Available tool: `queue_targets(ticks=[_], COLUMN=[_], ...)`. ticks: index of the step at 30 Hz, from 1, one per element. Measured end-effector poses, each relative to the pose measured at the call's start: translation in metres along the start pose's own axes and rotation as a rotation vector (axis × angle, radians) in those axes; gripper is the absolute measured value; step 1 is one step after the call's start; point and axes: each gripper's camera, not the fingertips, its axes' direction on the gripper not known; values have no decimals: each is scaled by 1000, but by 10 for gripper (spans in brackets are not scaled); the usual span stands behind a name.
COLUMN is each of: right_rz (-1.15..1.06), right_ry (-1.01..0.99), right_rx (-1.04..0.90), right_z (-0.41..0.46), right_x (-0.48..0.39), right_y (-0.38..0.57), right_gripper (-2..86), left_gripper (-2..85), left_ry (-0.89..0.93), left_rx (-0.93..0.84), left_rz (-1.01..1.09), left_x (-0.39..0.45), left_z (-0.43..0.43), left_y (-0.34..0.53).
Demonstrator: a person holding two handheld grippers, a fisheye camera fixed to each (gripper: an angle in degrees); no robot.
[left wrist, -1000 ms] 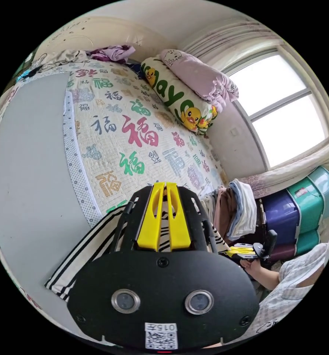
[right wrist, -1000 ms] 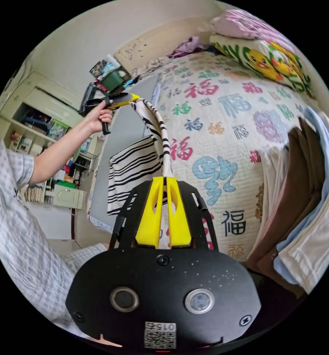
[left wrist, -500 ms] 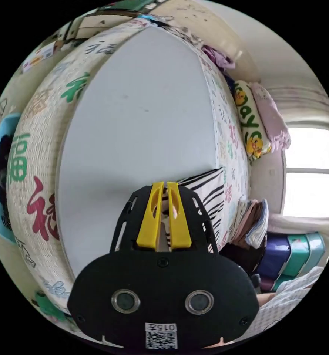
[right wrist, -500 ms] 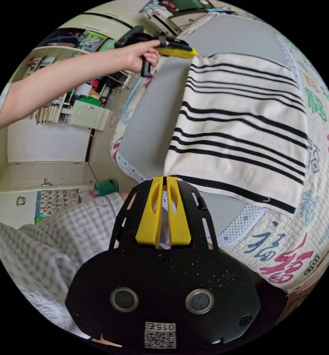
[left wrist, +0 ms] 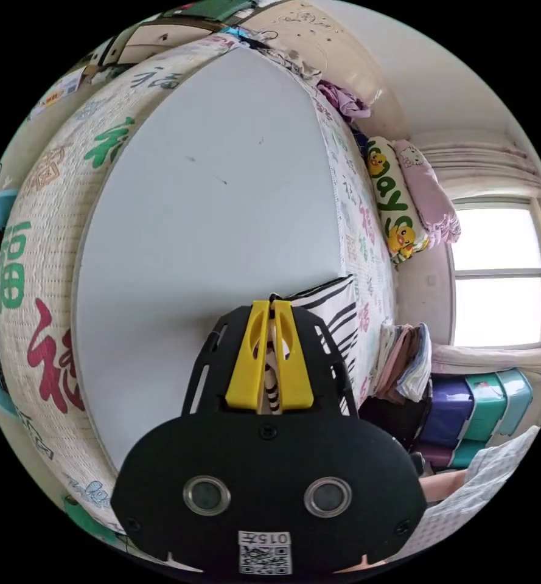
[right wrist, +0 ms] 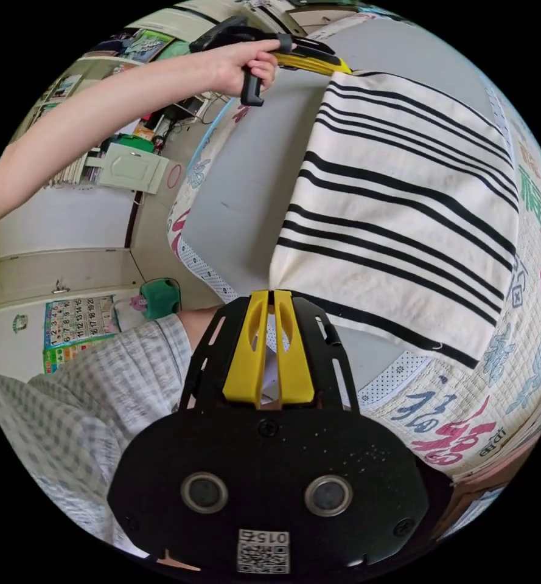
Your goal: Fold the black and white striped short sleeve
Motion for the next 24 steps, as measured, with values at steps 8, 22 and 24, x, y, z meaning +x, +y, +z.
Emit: queue_targets(ticks=[8, 22, 24], right_rz=[-4, 269, 281], right_ry=[-252, 1, 31], right_rx=[157, 62, 48], right_z=[-61, -107, -107], right_x=[38, 172, 171], right_y=[2, -5, -10], right_gripper=[43, 81, 56], left_gripper=[64, 79, 58], left_ry=[72, -29, -69], left_rx=[160, -173, -173], left_rz=[12, -213, -177], left_x=[-2, 51, 58], left_z=[3, 138, 148], left_y=[37, 235, 234])
